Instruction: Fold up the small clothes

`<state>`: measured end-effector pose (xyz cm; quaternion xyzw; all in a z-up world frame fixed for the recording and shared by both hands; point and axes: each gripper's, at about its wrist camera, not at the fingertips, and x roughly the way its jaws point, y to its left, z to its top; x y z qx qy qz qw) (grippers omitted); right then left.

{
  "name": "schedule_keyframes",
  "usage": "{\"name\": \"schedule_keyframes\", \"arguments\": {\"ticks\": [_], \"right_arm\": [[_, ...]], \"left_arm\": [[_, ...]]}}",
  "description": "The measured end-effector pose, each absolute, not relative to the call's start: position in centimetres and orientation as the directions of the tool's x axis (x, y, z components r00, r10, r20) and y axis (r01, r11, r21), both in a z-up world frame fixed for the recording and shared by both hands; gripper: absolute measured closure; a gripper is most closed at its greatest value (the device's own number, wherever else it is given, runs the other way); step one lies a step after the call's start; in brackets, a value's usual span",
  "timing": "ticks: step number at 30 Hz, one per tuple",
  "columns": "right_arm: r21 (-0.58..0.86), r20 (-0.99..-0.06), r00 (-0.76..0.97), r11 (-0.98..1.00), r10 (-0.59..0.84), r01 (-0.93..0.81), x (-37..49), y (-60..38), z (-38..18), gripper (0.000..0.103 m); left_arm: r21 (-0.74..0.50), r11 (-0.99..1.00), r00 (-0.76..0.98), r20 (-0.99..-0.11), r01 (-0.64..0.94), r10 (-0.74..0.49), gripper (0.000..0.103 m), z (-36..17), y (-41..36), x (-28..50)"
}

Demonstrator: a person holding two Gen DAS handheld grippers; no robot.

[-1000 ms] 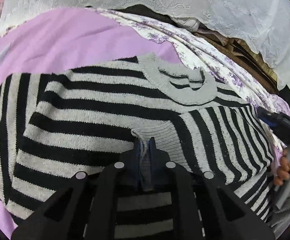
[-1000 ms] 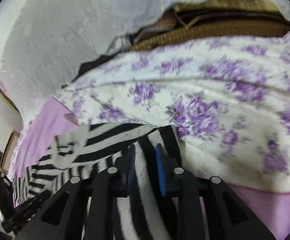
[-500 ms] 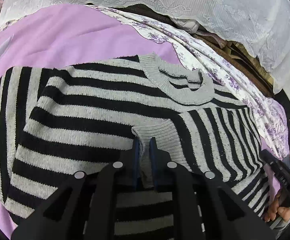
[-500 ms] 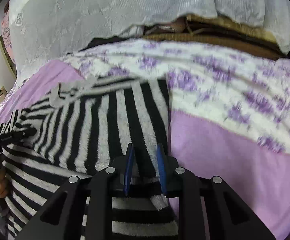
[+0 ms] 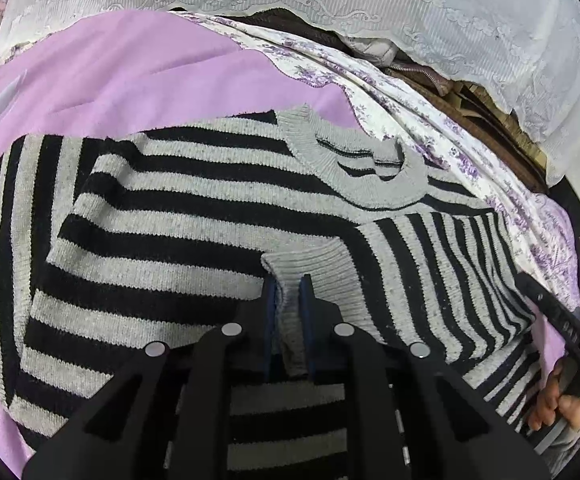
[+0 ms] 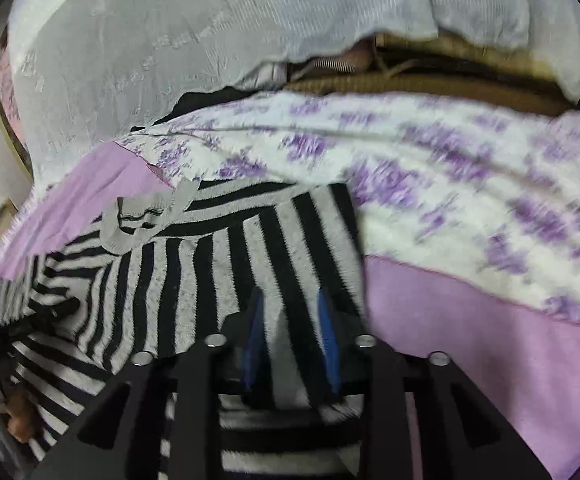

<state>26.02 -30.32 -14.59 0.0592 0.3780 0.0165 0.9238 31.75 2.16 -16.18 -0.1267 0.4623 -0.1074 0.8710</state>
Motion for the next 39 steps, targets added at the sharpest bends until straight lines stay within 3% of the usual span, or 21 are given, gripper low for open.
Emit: {"name": "schedule_keyframes", "arguments": {"ticks": [1, 4, 7, 8, 10, 12, 15, 18, 24, 30, 32, 34, 39], "right_arm": [[0.118, -0.717, 0.693, 0.993, 0.080, 0.008, 26.2, -30.2, -15.2, 0.057], [0.056, -0.728, 0.685, 0.998, 0.044, -0.005, 26.4, -29.3, -16.2, 0.051], [0.093, -0.663, 0.747, 0.996, 0.050, 0.017, 24.4, -30.2, -14.9, 0.051], [0.105, -0.623, 0.782, 0.994, 0.034, 0.040, 23.2, -30.7, -14.1, 0.050], [0.123, -0.566, 0.824, 0.990, 0.018, 0.063, 21.8, -31.5, -13.0, 0.036], [0.152, -0.515, 0.857, 0.984, 0.003, 0.089, 20.4, -32.3, -12.4, 0.030], [0.205, -0.485, 0.874, 0.973, 0.007, 0.106, 19.2, -33.7, -12.2, 0.026], [0.238, -0.471, 0.882, 0.962, -0.004, 0.132, 18.4, -34.5, -12.4, 0.016], [0.278, -0.479, 0.878, 0.949, 0.001, 0.151, 18.6, -35.2, -13.3, 0.016], [0.333, -0.509, 0.860, 0.929, 0.033, 0.161, 19.1, -36.2, -14.2, 0.015], [0.350, -0.515, 0.856, 0.922, 0.042, 0.165, 19.2, -36.4, -14.4, 0.015], [0.366, -0.521, 0.852, 0.916, 0.053, 0.167, 19.4, -36.7, -14.6, 0.015], [0.386, -0.534, 0.843, 0.907, 0.072, 0.167, 19.7, -37.0, -15.0, 0.015]], "left_arm": [[-0.331, 0.941, 0.547, -0.776, 0.068, -0.313, 0.091, -16.2, 2.3, 31.8], [-0.326, 0.943, 0.542, -0.782, 0.066, -0.308, 0.089, -16.4, 2.2, 31.9], [-0.325, 0.944, 0.556, -0.775, 0.059, -0.302, 0.088, -15.8, 2.6, 31.0], [-0.340, 0.939, 0.570, -0.761, 0.055, -0.309, 0.083, -15.2, 3.3, 30.2], [-0.374, 0.926, 0.606, -0.728, 0.038, -0.319, 0.030, -14.2, 4.9, 28.7], [-0.408, 0.913, 0.654, -0.691, -0.004, -0.306, 0.016, -13.2, 7.4, 27.0], [-0.485, 0.873, 0.673, -0.662, -0.052, -0.328, 0.015, -13.0, 12.0, 24.6], [-0.520, 0.842, 0.685, -0.668, -0.147, -0.293, 0.015, -13.9, 16.8, 22.3], [-0.668, 0.681, 0.704, -0.636, -0.299, -0.314, 0.015, -15.7, 24.7, 20.4], [-0.703, 0.611, 0.698, -0.640, -0.363, -0.322, 0.016, -17.2, 28.6, 20.4], [-0.733, 0.561, 0.699, -0.629, -0.386, -0.341, 0.024, -18.2, 29.8, 21.2], [-0.746, 0.534, 0.709, -0.620, -0.398, -0.337, 0.042, -18.6, 31.1, 21.7], [-0.771, 0.456, 0.729, -0.607, -0.444, -0.315, 0.071, -20.0, 34.2, 23.3]]}}
